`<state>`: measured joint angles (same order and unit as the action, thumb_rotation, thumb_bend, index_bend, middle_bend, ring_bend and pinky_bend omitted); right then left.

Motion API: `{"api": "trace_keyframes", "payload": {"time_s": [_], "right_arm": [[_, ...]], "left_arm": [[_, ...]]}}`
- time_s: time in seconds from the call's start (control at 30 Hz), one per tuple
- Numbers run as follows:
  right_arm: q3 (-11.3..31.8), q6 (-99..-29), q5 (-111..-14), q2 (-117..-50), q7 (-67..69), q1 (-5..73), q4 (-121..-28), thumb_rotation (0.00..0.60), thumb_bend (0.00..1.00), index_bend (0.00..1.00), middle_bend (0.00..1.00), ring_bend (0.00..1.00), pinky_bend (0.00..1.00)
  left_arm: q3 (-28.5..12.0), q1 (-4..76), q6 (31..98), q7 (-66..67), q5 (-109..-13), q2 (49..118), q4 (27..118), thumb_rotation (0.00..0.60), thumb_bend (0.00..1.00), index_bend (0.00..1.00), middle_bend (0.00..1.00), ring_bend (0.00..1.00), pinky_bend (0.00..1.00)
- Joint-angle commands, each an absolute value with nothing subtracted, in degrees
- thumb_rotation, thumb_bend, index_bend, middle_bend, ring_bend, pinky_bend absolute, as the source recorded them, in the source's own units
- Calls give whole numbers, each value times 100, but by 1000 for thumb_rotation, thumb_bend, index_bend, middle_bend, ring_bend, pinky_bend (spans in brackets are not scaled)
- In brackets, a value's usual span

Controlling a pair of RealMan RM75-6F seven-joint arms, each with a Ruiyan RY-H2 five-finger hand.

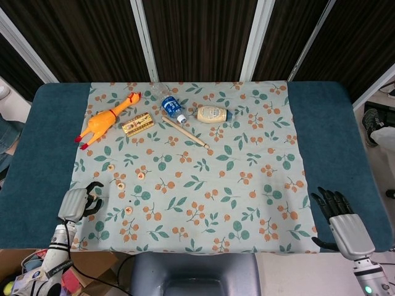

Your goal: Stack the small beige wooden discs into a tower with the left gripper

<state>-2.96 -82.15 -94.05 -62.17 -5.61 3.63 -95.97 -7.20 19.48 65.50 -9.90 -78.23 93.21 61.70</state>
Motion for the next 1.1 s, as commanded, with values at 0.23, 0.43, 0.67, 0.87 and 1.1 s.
{"api": "trace_keyframes", "payload": {"time_s": [0.23,0.43,0.67,0.87,1.1], "right_arm": [[-303,-8226,-9404,-6201,-551,357,-9612,600,178,0,0,0,24],[-299,-8196,-9385,-6209,-568,369,-9613,600,178,0,0,0,24],[-292,-8229,-9386,-6221,-578,358,-9612,600,178,0,0,0,24],[-304,-8240,-9407,-6213,-565,353,-9615,600,177,0,0,0,25],[-306,-8256,-9414,-6208,-554,346,-9611,600,177,0,0,0,24]], "left_arm": [[-693,1965,6350,-979,-7632,9344,5945,600,434,347,1000,1000,1000],[-676,1958,6289,-1076,-7585,9398,5768,600,433,368,1000,1000,1000],[-628,1973,6223,-1223,-7614,9462,5564,600,433,394,1000,1000,1000],[-630,1981,6246,-1262,-7623,9542,5415,600,433,437,1000,1000,1000],[-651,1987,6233,-1287,-7592,9594,5303,600,434,512,1000,1000,1000]]}}
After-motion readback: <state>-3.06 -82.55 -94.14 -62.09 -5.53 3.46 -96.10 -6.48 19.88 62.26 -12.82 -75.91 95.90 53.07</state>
